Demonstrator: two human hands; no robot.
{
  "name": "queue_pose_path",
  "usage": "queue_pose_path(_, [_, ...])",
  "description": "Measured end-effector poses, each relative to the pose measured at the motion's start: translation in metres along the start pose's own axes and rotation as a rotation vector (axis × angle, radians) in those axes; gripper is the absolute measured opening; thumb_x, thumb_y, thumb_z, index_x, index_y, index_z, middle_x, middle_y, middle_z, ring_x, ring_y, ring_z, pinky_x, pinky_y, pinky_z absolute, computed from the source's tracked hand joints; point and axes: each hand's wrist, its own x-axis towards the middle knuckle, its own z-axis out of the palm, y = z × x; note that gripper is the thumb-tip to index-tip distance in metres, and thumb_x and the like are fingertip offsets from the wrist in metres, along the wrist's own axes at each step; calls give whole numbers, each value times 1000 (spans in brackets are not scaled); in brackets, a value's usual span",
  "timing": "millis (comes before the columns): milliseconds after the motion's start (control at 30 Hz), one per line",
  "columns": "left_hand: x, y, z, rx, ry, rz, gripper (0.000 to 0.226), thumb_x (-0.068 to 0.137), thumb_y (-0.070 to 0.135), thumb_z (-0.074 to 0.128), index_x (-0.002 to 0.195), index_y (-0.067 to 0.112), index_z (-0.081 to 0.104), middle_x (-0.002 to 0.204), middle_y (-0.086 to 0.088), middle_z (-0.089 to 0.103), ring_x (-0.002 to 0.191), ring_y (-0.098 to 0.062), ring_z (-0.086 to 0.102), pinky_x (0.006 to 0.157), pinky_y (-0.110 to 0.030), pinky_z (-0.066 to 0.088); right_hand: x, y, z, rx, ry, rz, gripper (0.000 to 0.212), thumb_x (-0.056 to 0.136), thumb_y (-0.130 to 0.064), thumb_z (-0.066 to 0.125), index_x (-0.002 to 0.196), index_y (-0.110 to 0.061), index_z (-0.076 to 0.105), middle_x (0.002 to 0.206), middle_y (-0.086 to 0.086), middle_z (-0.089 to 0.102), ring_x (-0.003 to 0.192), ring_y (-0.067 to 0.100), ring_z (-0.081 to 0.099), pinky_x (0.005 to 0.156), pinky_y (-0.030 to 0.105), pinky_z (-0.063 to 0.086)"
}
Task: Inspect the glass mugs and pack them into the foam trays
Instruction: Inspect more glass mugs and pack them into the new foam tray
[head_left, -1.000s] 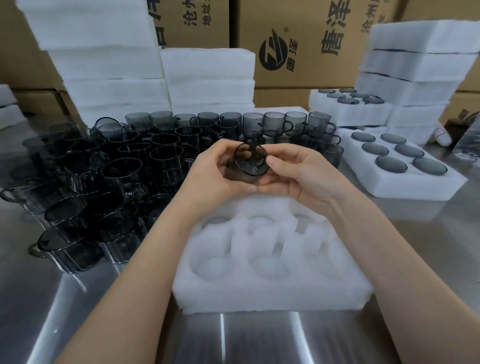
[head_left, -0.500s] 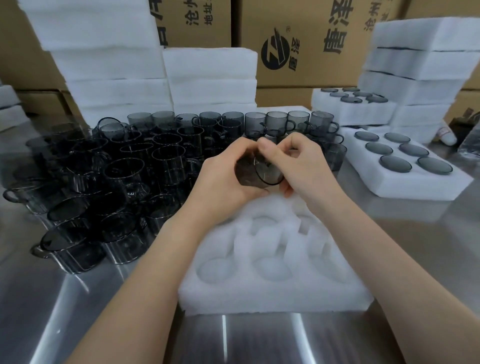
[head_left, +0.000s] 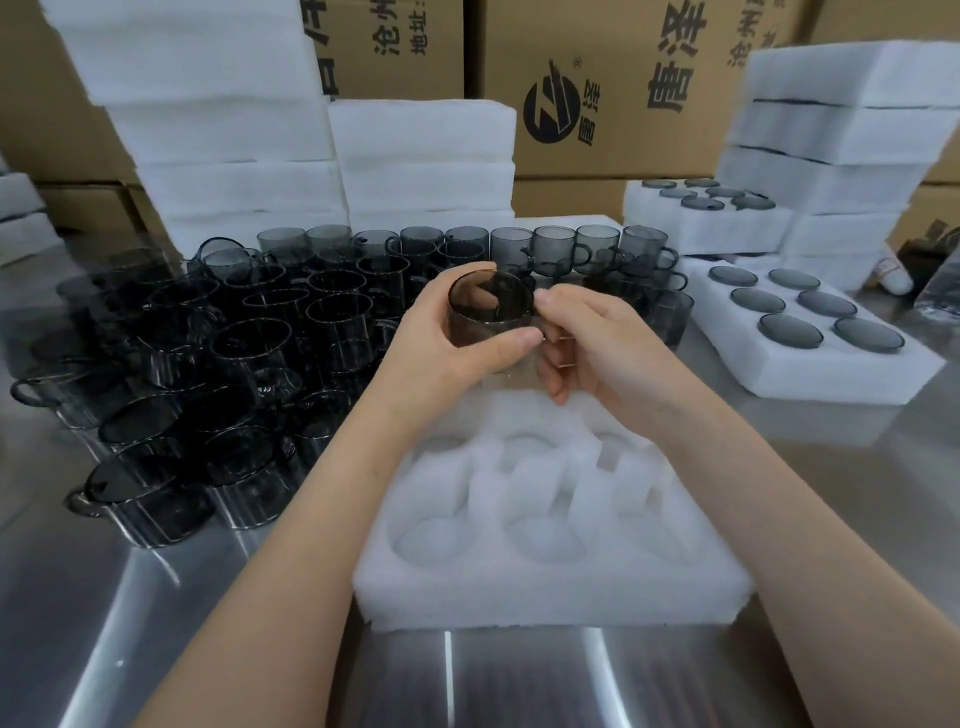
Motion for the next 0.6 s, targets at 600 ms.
queue_pose_path(600, [2,5,-4,-365,-123,-298,44,81,55,56,88,19,80,91,-6,74,80,-18,70,67,-27,57,-10,-5,1,-46,-24,-334,15,86,-13,60,85,-23,71,56,-12,55,48,8,37,47,30,23])
